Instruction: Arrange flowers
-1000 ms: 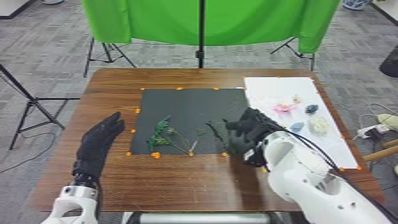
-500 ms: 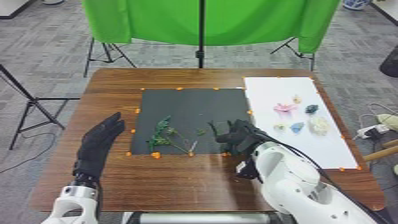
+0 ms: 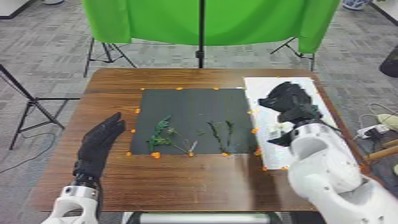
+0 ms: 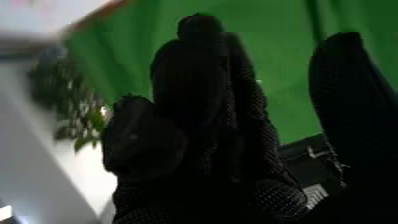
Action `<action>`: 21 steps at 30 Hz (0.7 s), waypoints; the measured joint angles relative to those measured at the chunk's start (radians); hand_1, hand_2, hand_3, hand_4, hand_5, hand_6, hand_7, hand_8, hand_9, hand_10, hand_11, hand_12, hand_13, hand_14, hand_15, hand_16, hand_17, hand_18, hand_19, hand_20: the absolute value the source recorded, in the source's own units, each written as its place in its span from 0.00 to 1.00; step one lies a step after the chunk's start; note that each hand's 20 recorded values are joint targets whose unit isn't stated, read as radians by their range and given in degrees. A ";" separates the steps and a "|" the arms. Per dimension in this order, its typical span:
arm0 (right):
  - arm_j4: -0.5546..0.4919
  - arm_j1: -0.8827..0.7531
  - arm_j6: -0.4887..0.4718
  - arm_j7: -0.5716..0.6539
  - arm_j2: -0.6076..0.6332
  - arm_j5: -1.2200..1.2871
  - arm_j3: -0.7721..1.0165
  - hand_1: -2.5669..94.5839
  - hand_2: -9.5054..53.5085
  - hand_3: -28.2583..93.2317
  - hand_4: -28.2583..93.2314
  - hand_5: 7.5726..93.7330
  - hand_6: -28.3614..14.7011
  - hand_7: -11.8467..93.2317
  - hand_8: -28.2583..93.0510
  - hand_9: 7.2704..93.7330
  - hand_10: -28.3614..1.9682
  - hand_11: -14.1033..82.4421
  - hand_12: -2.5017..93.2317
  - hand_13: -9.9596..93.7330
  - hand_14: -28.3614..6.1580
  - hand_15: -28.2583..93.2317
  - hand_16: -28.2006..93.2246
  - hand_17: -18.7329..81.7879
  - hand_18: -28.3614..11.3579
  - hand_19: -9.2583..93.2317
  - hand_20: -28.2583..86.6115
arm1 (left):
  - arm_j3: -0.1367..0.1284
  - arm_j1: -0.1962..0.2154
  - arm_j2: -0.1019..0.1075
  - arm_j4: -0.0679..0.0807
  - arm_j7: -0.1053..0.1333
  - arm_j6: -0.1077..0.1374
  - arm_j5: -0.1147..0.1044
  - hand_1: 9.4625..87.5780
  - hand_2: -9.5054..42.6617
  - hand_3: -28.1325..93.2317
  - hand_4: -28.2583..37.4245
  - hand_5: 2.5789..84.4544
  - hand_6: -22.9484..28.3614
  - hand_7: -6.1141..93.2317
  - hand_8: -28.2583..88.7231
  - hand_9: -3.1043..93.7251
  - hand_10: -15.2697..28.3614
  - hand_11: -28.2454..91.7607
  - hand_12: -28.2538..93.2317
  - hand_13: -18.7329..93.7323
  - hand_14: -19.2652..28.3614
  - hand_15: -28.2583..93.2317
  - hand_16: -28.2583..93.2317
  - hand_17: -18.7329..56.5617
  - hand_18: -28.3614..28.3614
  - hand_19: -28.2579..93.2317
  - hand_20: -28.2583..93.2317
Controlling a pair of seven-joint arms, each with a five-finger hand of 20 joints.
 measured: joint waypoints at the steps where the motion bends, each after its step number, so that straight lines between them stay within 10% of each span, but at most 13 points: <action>1: 0.009 0.011 -0.039 0.011 0.020 0.004 0.010 0.39 0.01 0.76 0.16 0.59 0.60 0.21 0.19 0.70 0.33 0.32 0.28 0.88 0.57 0.72 0.52 0.75 0.34 1.00 0.73 | 0.000 0.000 0.000 0.000 0.000 0.000 0.000 0.17 0.11 0.79 0.09 0.49 0.51 0.14 0.21 0.45 0.63 0.31 0.35 0.42 0.73 0.32 0.28 0.26 0.71 0.24 0.38; 7: 0.117 0.096 -0.272 0.041 0.094 0.070 -0.006 0.41 0.00 0.75 0.15 0.56 0.62 0.20 0.19 0.69 0.34 0.32 0.28 0.88 0.58 0.72 0.51 0.76 0.35 1.00 0.72 | 0.001 -0.001 0.001 0.000 0.000 0.000 0.000 0.17 0.11 0.79 0.09 0.49 0.51 0.14 0.21 0.45 0.63 0.31 0.35 0.42 0.73 0.32 0.28 0.26 0.71 0.24 0.38; 21: 0.218 0.081 -0.196 0.005 0.097 0.099 -0.088 0.48 0.00 0.75 0.13 0.64 0.65 0.24 0.18 0.77 0.46 0.33 0.25 0.95 0.69 0.71 0.50 0.81 0.41 1.00 0.72 | 0.002 -0.001 0.002 0.000 0.003 -0.002 0.000 0.17 0.11 0.79 0.09 0.49 0.51 0.14 0.21 0.45 0.63 0.32 0.35 0.42 0.73 0.32 0.28 0.26 0.71 0.24 0.38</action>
